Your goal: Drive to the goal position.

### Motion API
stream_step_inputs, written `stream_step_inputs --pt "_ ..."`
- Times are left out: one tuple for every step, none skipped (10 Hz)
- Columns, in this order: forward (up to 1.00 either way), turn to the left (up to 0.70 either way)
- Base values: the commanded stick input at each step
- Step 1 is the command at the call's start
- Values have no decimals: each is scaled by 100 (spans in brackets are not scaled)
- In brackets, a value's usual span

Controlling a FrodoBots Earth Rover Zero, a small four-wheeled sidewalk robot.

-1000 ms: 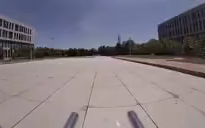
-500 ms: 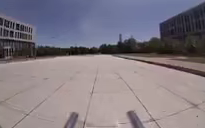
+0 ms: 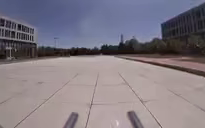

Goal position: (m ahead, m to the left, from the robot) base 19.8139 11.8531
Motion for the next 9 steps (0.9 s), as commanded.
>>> stream_step_inputs --pt "70 0" --pt "70 0" --pt "70 0" --pt "70 0" --pt "70 0" --pt "70 0" --pt "70 0" --pt "70 0" --pt "70 0"
